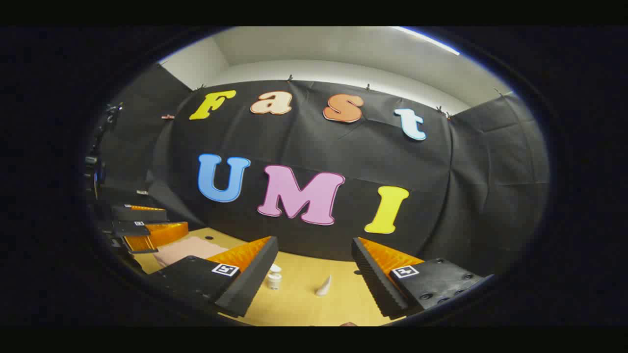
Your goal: First open the suitcase, pack the skin care products into it, and then close the suitcase.
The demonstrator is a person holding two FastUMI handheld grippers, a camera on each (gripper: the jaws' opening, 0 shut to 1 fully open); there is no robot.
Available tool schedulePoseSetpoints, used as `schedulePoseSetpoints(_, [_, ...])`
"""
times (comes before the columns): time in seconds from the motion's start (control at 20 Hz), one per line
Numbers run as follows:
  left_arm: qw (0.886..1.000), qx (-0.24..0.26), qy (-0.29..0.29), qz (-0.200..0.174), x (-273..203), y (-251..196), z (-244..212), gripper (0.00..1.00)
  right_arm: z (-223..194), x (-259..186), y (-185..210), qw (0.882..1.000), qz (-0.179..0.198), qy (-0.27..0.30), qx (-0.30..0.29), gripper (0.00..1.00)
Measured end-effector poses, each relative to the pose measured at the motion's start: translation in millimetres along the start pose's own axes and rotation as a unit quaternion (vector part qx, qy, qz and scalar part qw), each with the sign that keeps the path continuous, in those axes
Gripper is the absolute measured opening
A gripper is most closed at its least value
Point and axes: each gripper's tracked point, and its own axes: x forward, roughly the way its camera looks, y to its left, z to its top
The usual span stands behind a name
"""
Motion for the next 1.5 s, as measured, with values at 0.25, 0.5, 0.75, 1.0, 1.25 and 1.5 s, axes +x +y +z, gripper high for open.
schedulePoseSetpoints(0.25, [1.0, -0.002, 0.012, -0.009, 8.5, -2.7, -9.0, 0.96, 3.7, 0.5, -7.0, 1.0, -0.013, -0.002, -0.006, 0.95])
schedulePoseSetpoints(0.5, [1.0, 0.006, 0.011, -0.009, 9.6, 3.1, -9.4, 0.96, 4.9, 8.6, -0.1, 1.0, -0.009, -0.003, -0.007, 0.96])
schedulePoseSetpoints(0.75, [1.0, 0.02, 0.019, -0.009, 9.8, 14.4, -14.3, 0.96, 3.7, 20.7, 6.9, 1.0, -0.008, 0.001, 0.015, 0.96])
schedulePoseSetpoints(1.0, [0.999, 0.003, 0.048, -0.021, 17.1, 19.9, -33.1, 0.96, -1.6, 25.2, 6.1, 0.999, -0.018, 0.008, 0.03, 0.96])
schedulePoseSetpoints(1.25, [0.994, -0.007, 0.099, -0.041, 36.4, 10.6, -86.3, 0.95, -14.0, 29.3, 3.2, 1.0, 0.001, 0.014, 0.005, 0.96])
schedulePoseSetpoints(1.5, [0.987, -0.017, 0.162, -0.007, 86.3, 2.7, -155.0, 0.93, -28.7, 44.2, -9.0, 0.999, 0.037, 0.01, -0.005, 0.95])
